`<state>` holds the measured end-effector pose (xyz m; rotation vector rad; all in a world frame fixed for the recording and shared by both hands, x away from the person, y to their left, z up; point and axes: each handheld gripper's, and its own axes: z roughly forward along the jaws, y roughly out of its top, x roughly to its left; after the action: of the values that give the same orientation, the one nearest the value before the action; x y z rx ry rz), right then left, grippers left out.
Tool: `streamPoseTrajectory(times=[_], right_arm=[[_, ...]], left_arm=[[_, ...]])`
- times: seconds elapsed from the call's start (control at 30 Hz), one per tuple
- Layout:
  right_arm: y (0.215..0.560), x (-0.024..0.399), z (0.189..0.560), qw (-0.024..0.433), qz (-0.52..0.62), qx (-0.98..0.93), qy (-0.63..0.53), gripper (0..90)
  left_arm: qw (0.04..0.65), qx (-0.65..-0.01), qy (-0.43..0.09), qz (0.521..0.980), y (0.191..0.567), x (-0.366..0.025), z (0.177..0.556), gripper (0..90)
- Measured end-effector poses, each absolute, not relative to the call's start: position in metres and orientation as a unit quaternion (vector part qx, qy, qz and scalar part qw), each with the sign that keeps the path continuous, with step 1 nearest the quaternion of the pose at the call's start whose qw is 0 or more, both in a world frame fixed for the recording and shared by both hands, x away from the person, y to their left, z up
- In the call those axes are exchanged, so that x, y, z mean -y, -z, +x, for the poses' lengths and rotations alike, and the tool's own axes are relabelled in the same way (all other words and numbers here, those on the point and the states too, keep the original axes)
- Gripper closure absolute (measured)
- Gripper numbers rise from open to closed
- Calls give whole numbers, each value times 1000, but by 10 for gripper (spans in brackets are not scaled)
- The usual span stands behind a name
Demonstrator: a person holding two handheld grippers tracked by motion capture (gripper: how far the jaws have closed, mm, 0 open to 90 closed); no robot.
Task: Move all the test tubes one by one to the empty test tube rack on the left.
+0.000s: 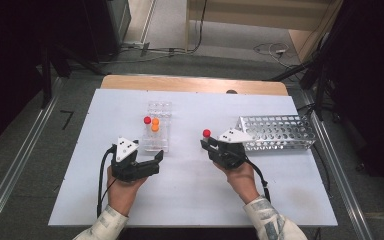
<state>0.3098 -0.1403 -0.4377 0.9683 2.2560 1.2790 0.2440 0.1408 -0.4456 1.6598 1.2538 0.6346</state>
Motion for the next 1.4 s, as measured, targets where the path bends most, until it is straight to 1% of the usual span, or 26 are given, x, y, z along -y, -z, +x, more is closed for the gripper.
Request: streamPoseTrajectory(times=[0.53,0.7,0.8,1.0,1.3,1.4], right_arm=[[452,109,298,156,325,-813,-457,717],[454,97,294,151,312,-819,-457,717],[456,90,292,143,307,-822,-458,717],[456,72,284,137,283,-831,-458,717],[453,49,273,127,252,-839,-465,716],[451,47,271,124,249,-839,-467,717]], left_arm=[[488,-497,-255,671,434,-140,237,145],[494,-489,-250,674,431,-137,235,174],[499,-482,-244,678,431,-134,234,207],[507,-458,-231,692,429,-129,232,304],[514,-436,-229,702,428,-127,229,546],[514,-434,-230,703,428,-127,229,608]])
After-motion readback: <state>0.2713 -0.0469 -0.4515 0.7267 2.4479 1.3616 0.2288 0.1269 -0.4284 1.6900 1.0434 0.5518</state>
